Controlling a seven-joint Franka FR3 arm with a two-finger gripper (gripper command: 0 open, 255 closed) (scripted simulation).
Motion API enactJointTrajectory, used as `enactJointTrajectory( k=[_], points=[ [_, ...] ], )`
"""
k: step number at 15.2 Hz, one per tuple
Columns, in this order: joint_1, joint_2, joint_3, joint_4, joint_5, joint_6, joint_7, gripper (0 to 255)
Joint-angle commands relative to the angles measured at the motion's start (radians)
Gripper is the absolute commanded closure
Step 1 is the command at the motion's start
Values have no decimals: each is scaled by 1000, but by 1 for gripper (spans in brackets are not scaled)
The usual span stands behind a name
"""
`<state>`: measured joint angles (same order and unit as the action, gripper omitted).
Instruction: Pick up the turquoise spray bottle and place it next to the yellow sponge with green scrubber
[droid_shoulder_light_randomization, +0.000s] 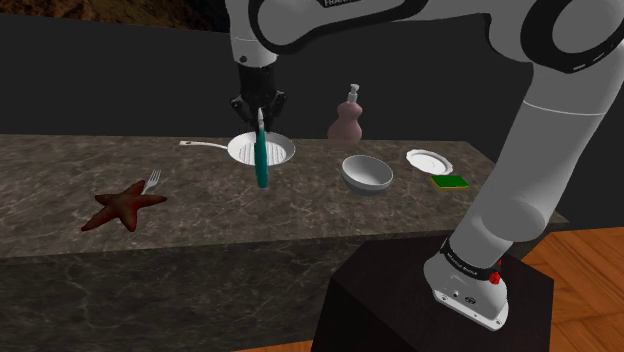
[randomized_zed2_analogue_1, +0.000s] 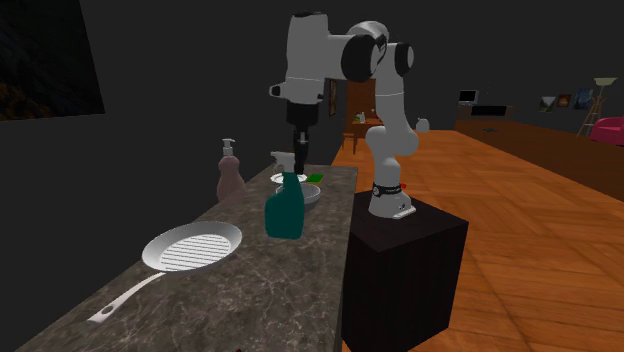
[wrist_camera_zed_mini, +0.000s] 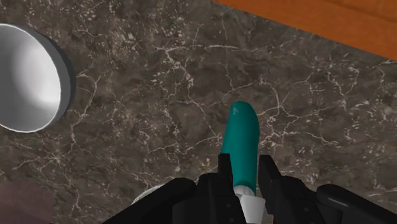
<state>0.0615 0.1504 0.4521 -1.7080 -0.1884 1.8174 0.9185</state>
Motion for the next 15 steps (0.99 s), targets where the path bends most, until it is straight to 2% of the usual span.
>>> enactJointTrajectory(
  k=[1,8,15],
  points=[
    [-15,-42,-5,-27,19,-8,-25,255],
    [-89,-281,-74,-213,115,-21,-194,255],
    [-131,-476,-178,-333,156,-75,-361,255]
  ],
)
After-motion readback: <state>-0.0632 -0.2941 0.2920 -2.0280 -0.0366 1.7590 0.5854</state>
